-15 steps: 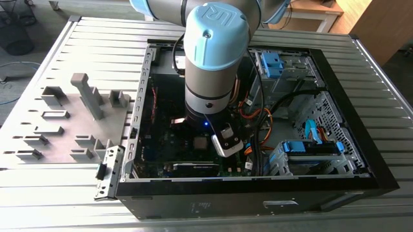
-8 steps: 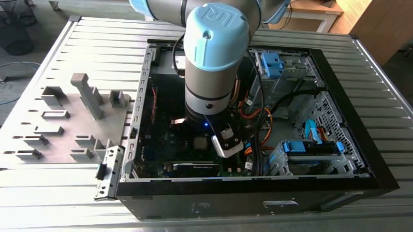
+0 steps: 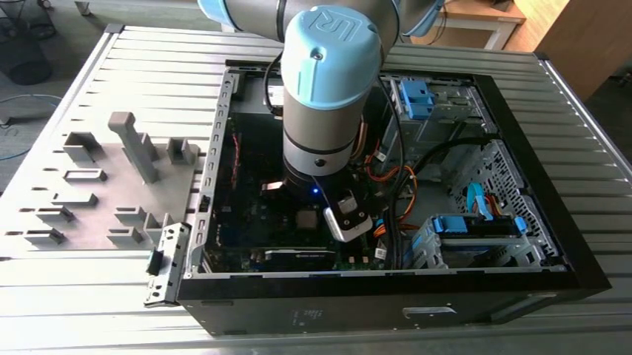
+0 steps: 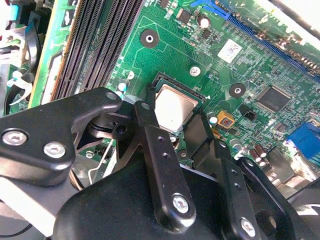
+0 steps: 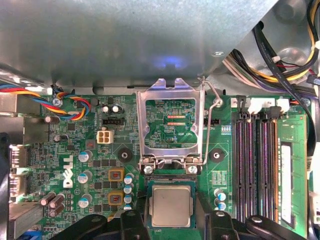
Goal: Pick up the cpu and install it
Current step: 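Place the cpu into insertion slot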
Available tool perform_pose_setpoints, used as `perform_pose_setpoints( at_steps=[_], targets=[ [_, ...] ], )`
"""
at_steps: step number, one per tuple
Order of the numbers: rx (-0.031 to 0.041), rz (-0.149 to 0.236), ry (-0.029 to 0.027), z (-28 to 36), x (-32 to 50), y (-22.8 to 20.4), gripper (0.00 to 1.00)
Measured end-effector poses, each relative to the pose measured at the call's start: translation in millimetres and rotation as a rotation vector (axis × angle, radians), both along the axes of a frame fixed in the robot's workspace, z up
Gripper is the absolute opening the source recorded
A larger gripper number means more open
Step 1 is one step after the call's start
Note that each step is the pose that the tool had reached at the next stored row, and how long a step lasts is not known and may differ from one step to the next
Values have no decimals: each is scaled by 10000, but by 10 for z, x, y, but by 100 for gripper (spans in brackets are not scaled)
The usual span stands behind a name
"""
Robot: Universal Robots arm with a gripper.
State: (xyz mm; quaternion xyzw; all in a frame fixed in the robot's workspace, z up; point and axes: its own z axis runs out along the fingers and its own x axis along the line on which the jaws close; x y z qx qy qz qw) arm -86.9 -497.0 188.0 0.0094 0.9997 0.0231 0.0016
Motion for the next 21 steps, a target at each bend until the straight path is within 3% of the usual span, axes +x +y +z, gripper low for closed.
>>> perform_pose_setpoints(
  at_steps=[16, 21],
  targets=[
    [18, 13, -2, 11, 0, 1, 47],
    [17, 221, -1, 10, 0, 1, 47]
  ],
)
